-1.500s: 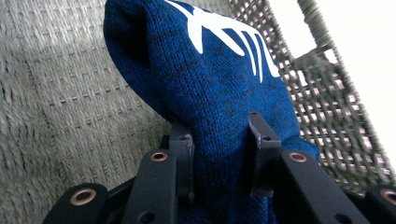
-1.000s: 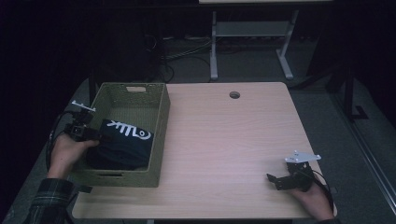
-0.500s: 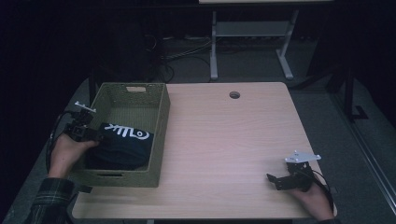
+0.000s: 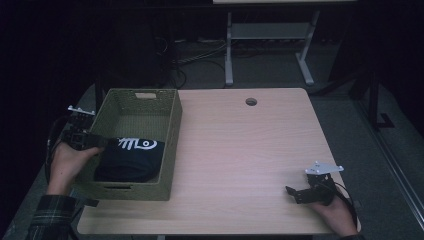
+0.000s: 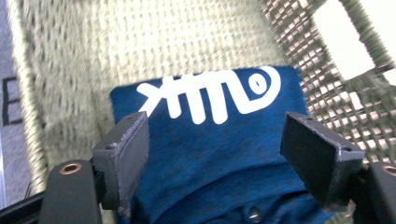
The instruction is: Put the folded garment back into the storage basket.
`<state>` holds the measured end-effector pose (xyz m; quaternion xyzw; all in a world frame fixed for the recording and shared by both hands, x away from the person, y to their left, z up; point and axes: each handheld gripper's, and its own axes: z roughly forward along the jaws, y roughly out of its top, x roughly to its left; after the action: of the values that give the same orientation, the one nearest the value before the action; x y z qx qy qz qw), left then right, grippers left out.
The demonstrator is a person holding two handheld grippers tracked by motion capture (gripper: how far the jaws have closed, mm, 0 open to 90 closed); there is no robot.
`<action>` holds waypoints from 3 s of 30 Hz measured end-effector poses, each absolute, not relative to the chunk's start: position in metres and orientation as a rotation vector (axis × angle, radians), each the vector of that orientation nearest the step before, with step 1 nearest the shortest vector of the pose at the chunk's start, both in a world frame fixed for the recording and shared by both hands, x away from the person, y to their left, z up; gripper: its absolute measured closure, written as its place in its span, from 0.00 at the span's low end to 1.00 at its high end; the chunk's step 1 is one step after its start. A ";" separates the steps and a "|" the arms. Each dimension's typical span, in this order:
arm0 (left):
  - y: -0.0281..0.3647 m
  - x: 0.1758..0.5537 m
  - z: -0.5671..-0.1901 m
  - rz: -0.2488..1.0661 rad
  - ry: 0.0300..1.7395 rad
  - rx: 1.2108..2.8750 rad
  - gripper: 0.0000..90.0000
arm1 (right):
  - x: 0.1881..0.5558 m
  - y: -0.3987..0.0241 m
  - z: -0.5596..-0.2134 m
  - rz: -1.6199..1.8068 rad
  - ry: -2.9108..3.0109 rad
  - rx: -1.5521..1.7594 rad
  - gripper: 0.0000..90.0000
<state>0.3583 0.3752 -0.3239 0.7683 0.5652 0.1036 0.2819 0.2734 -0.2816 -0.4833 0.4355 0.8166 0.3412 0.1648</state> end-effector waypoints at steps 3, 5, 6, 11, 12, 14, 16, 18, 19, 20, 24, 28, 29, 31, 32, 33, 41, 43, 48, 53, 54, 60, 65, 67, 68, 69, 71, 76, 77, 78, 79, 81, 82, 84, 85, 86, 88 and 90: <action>0.367 0.356 -0.319 0.290 1.479 2.045 0.23 | 0.273 -0.282 -0.483 0.972 2.327 1.241 0.01; 0.362 0.356 -0.317 0.290 1.463 2.047 0.20 | 0.273 -0.282 -0.483 0.972 2.327 1.241 0.01; 0.359 0.357 -0.316 0.295 1.455 2.048 0.20 | 0.273 -0.282 -0.483 0.972 2.327 1.241 0.01; 0.343 0.358 -0.315 0.295 1.406 2.048 0.16 | 0.273 -0.282 -0.483 0.972 2.326 1.241 0.01; 0.339 0.358 -0.315 0.301 1.393 2.050 0.16 | 0.273 -0.282 -0.483 0.971 2.326 1.241 0.01; 0.332 0.358 -0.315 0.297 1.372 2.057 0.16 | 0.273 -0.282 -0.483 0.971 2.327 1.241 0.01; 0.325 0.357 -0.314 0.300 1.348 2.046 0.15 | 0.274 -0.281 -0.483 0.971 2.326 1.243 0.01; 0.318 0.357 -0.314 0.306 1.321 2.038 0.15 | 0.274 -0.281 -0.483 0.971 2.325 1.242 0.01; 0.315 0.356 -0.314 0.302 1.310 2.038 0.15 | 0.274 -0.281 -0.483 0.971 2.325 1.242 0.01; 0.311 0.356 -0.314 0.301 1.299 2.038 0.15 | 0.274 -0.281 -0.483 0.970 2.325 1.243 0.01; 0.294 0.353 -0.315 0.295 1.248 2.023 0.15 | 0.274 -0.281 -0.483 0.970 2.325 1.243 0.01; 0.279 0.351 -0.314 0.296 1.212 2.043 0.15 | 0.274 -0.281 -0.483 0.971 2.325 1.243 0.01; 0.275 0.350 -0.314 0.299 1.206 2.043 0.15 | 0.274 -0.281 -0.483 0.971 2.325 1.243 0.01; 0.267 0.350 -0.313 0.301 1.182 2.052 0.15 | 0.274 -0.281 -0.483 0.970 2.324 1.244 0.01; 0.263 0.349 -0.312 0.298 1.170 2.058 0.15 | 0.274 -0.281 -0.483 0.970 2.324 1.244 0.01; 0.260 0.349 -0.312 0.296 1.165 2.061 0.15 | 0.274 -0.281 -0.483 0.971 2.324 1.244 0.01; 0.223 0.346 -0.313 0.257 1.076 2.067 0.15 | 0.274 -0.281 -0.483 0.972 2.325 1.243 0.01; 0.212 0.345 -0.316 0.243 1.053 2.075 0.15 | 0.274 -0.281 -0.483 0.972 2.326 1.243 0.01; 0.187 0.343 -0.323 0.219 1.000 2.096 0.15 | 0.274 -0.281 -0.483 0.972 2.326 1.243 0.01; 0.167 0.341 -0.328 0.221 0.947 2.095 0.15 | 0.274 -0.281 -0.483 0.973 2.325 1.244 0.01; 0.164 0.340 -0.329 0.224 0.934 2.091 0.15 | 0.274 -0.281 -0.483 0.973 2.325 1.243 0.01; 0.144 0.332 -0.338 0.253 0.870 2.058 0.15 | 0.274 -0.281 -0.483 0.973 2.326 1.243 0.01; 0.131 0.324 -0.348 0.252 0.836 2.064 0.15 | 0.274 -0.281 -0.483 0.973 2.325 1.242 0.01; 0.127 0.321 -0.353 0.254 0.826 2.068 0.15 | 0.274 -0.281 -0.483 0.973 2.325 1.241 0.01; 0.124 0.320 -0.357 0.255 0.817 2.070 0.15 | 0.274 -0.281 -0.483 0.973 2.325 1.241 0.01; 0.122 0.318 -0.360 0.251 0.815 2.069 0.15 | 0.274 -0.281 -0.483 0.973 2.325 1.244 0.01; 0.118 0.316 -0.368 0.244 0.812 2.077 0.15 | 0.274 -0.281 -0.483 0.972 2.326 1.245 0.01; 0.110 0.312 -0.386 0.235 0.804 2.106 0.15 | 0.274 -0.281 -0.483 0.972 2.326 1.244 0.01; 0.108 0.311 -0.390 0.235 0.800 2.122 0.15 | 0.274 -0.281 -0.483 0.972 2.326 1.244 0.01; 0.106 0.311 -0.394 0.241 0.803 2.130 0.15 | 0.274 -0.281 -0.483 0.972 2.326 1.244 0.01; 0.105 0.310 -0.398 0.241 0.799 2.143 0.15 | 0.274 -0.281 -0.483 0.973 2.327 1.244 0.01; 0.103 0.310 -0.406 0.226 0.795 2.151 0.15 | 0.274 -0.281 -0.483 0.972 2.326 1.244 0.01; 0.102 0.310 -0.409 0.227 0.796 2.154 0.15 | 0.274 -0.281 -0.483 0.971 2.325 1.244 0.01; 0.101 0.309 -0.417 0.233 0.791 2.167 0.15 | 0.274 -0.281 -0.483 0.971 2.325 1.244 0.01; 0.101 0.309 -0.421 0.232 0.788 2.168 0.15 | 0.274 -0.281 -0.483 0.971 2.326 1.243 0.01; 0.100 0.308 -0.425 0.232 0.785 2.170 0.15 | 0.274 -0.281 -0.483 0.971 2.325 1.243 0.01; 0.099 0.308 -0.432 0.236 0.784 2.189 0.15 | 0.274 -0.281 -0.483 0.971 2.325 1.243 0.01; 0.099 0.307 -0.438 0.245 0.789 2.199 0.15 | 0.274 -0.281 -0.483 0.971 2.325 1.242 0.01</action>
<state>0.3071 0.0985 -0.4383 0.8636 0.3098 0.0963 0.3860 0.2738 -0.2813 -0.4833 0.4361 0.8163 0.3409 0.1652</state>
